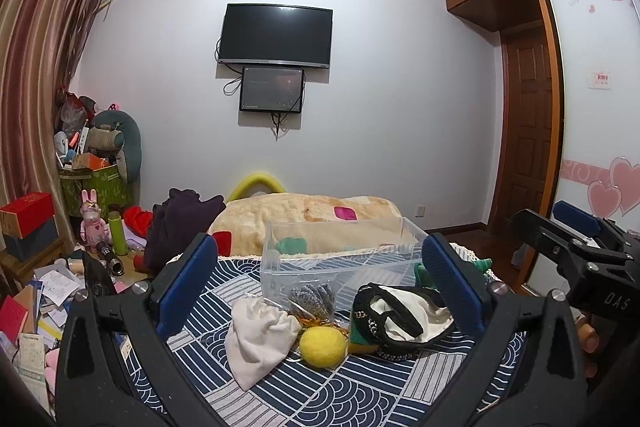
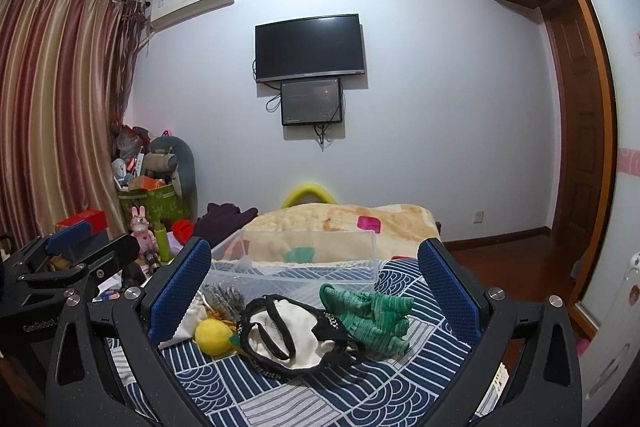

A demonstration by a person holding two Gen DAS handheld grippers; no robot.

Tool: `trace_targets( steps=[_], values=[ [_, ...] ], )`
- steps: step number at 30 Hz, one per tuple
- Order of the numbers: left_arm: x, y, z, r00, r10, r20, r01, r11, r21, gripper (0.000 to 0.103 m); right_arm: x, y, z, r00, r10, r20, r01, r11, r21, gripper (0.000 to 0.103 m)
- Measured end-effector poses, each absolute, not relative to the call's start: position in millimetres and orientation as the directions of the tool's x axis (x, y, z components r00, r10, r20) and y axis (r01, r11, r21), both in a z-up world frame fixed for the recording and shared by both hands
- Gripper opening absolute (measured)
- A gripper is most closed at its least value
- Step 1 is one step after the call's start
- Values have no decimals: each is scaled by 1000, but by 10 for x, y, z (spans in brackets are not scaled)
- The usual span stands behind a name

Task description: Organize soft objects

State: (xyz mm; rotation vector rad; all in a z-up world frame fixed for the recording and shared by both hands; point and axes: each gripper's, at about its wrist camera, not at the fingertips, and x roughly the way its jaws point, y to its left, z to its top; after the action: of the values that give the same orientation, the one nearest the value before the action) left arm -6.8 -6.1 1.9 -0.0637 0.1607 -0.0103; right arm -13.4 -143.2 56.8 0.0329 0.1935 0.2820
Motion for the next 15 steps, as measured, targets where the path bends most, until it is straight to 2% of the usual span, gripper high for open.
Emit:
trace_targets(
  steps=[15],
  values=[
    [-81,-42,24,987,-17,-157,6,998,-68,103,-162,-1432,583,942,285,-180,-278,959,61,103]
  ],
)
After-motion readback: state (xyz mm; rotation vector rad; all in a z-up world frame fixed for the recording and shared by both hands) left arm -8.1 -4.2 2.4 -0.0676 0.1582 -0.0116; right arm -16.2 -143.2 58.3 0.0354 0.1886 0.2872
